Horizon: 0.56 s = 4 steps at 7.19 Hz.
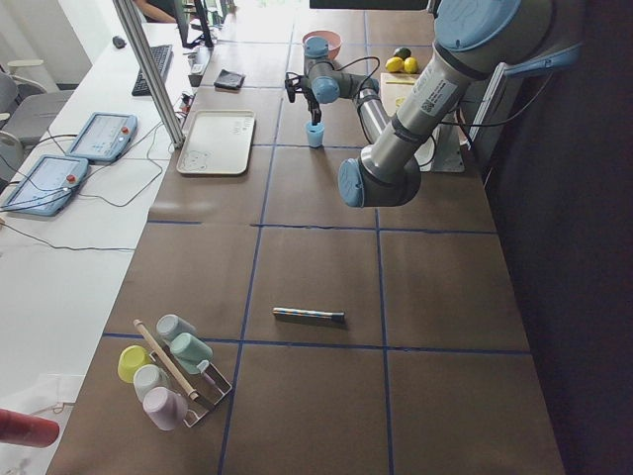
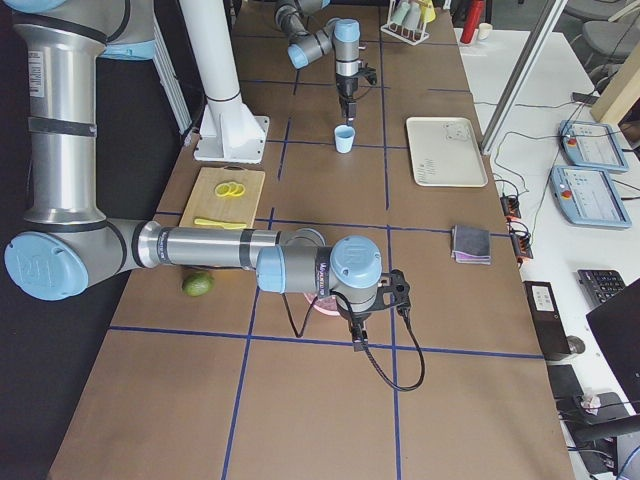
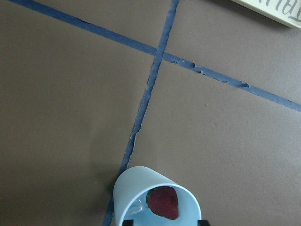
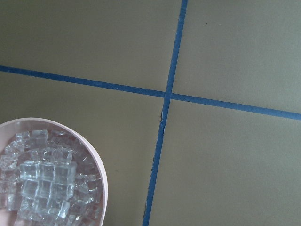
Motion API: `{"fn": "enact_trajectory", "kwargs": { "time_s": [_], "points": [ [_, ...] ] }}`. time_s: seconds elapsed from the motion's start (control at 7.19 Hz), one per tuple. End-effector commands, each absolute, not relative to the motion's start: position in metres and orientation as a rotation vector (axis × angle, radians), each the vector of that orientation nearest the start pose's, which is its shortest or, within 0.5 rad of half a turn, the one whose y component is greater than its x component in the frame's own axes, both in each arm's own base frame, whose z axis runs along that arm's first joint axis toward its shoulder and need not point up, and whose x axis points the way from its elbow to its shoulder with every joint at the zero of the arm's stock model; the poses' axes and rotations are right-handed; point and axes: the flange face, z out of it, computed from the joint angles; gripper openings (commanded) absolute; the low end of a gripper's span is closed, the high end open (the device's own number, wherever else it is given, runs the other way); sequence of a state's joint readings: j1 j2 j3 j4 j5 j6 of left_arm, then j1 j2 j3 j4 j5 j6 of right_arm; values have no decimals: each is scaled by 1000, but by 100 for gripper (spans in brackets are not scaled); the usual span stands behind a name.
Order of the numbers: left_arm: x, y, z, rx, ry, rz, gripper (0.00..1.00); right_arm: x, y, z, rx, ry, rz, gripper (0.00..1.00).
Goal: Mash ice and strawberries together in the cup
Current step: 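Open the left gripper to drop the strawberry into the cup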
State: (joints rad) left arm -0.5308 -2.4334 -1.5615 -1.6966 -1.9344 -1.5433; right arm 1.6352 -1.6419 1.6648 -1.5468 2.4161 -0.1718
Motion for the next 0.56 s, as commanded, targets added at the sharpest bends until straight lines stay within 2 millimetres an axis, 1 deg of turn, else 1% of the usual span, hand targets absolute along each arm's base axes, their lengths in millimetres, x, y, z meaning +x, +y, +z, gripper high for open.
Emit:
{"fn": "enact_trajectory", "kwargs": {
  "time_s": [0.0, 0.14, 0.28, 0.42],
  "points": [
    [564, -446, 114, -49, 1021, -275, 100, 89, -460, 638, 144, -834, -119, 99],
    [559, -449, 116, -42, 1017, -275, 100, 89, -461, 637, 146, -834, -119, 99],
    [549, -462, 123, -12, 997, -239, 100, 89, -461, 637, 145, -834, -118, 99],
    [525, -471, 146, 10, 954, -220, 100, 89, -461, 637, 145, -834, -118, 99]
  ]
}}
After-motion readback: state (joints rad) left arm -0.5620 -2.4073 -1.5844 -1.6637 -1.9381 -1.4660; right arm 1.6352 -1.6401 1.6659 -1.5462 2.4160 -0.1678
